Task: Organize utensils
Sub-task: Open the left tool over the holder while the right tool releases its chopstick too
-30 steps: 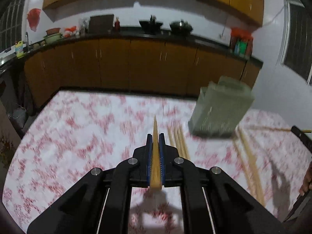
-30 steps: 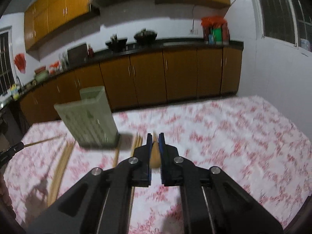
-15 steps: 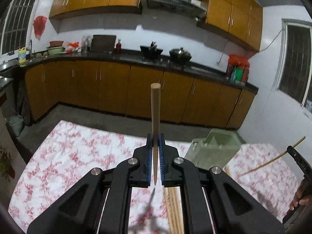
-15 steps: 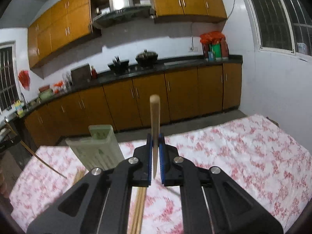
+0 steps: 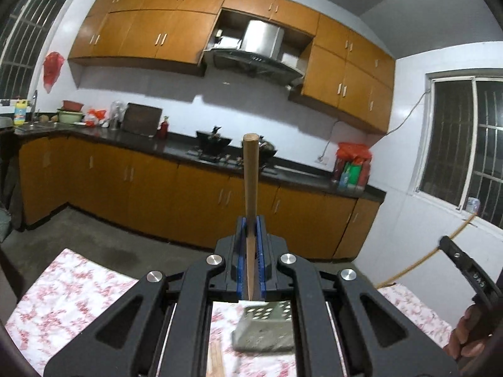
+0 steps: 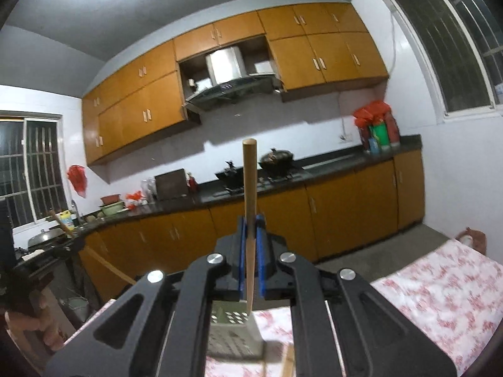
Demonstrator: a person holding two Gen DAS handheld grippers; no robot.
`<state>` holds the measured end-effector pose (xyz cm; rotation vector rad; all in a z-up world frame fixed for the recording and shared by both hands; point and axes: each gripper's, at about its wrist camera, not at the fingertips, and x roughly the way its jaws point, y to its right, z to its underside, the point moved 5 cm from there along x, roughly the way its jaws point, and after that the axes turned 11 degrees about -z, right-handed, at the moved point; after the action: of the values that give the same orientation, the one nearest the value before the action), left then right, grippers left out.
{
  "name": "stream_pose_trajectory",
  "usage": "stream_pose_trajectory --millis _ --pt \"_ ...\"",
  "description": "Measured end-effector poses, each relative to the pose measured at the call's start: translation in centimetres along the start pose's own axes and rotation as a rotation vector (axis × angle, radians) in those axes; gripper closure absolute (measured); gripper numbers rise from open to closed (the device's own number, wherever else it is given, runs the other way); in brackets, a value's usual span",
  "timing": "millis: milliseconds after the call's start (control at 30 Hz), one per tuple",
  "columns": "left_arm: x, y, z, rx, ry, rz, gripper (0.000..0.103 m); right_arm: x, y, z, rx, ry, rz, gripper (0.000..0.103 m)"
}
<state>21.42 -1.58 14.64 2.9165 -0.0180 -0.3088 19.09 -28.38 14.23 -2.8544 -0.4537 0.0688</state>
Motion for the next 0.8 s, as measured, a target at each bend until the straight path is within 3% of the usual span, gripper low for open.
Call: stream_pose_trajectory --millis 200,433,533,567,633,700,800 --pt "1.4 2.5 1.7 0.039 -0.002 0.030 0.096 3.3 -0.9 1.9 -0.030 -0.066 -0.016 0.095" --pt "4.9 3.4 5.8 0.067 -0.126 0.019 0.096 6.3 -0.8 5.4 -0.041 -0.188 -0.007 0.095" --pt "5.4 2.8 6.4 0.045 -0.164 0.018 0.096 6.2 -1.0 6.1 -0.038 -0.201 -0.009 0.089" --pt "5.2 2.6 6.3 0.037 -0.165 0.016 0.095 6.0 -1.0 6.1 -0.036 -0.197 -0.007 0.082" --pt "4.9 2.1 6.2 0.023 -0.165 0.019 0.088 5.4 -1.0 5.9 -0.035 -0.184 -0.005 0.072" --pt "4.5 1.8 5.8 0.011 -0.152 0.012 0.062 4.6 -0.9 5.5 -0.037 -0.175 0.000 0.070" --pt "3.8 1.6 5.4 0.003 -0.129 0.012 0.059 3.3 -0.6 5.2 -0.032 -0.171 0.017 0.065"
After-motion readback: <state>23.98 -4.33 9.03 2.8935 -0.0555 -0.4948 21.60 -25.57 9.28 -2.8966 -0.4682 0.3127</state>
